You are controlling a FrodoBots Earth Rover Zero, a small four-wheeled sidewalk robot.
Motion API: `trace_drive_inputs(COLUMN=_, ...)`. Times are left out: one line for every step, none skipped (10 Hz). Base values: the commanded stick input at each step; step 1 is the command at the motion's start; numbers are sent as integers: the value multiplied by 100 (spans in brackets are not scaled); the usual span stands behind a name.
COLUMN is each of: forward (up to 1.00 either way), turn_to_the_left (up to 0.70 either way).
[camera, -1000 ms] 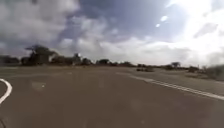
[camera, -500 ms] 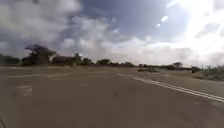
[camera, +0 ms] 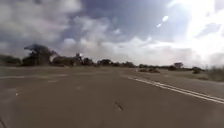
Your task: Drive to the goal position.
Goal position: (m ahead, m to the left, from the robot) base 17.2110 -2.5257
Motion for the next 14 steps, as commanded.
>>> trace_drive_inputs(forward=100, turn_to_the_left=0)
trace_drive_inputs(forward=100, turn_to_the_left=0)
trace_drive_inputs(forward=100, turn_to_the_left=0)
trace_drive_inputs(forward=100, turn_to_the_left=0)
trace_drive_inputs(forward=100, turn_to_the_left=0)
trace_drive_inputs(forward=100, turn_to_the_left=0)
trace_drive_inputs(forward=100, turn_to_the_left=0)
trace_drive_inputs(forward=100, turn_to_the_left=0)
trace_drive_inputs(forward=100, turn_to_the_left=0)
trace_drive_inputs(forward=100, turn_to_the_left=0)
trace_drive_inputs(forward=100, turn_to_the_left=0)
trace_drive_inputs(forward=100, turn_to_the_left=0)
trace_drive_inputs(forward=100, turn_to_the_left=0)
trace_drive_inputs(forward=100, turn_to_the_left=0)
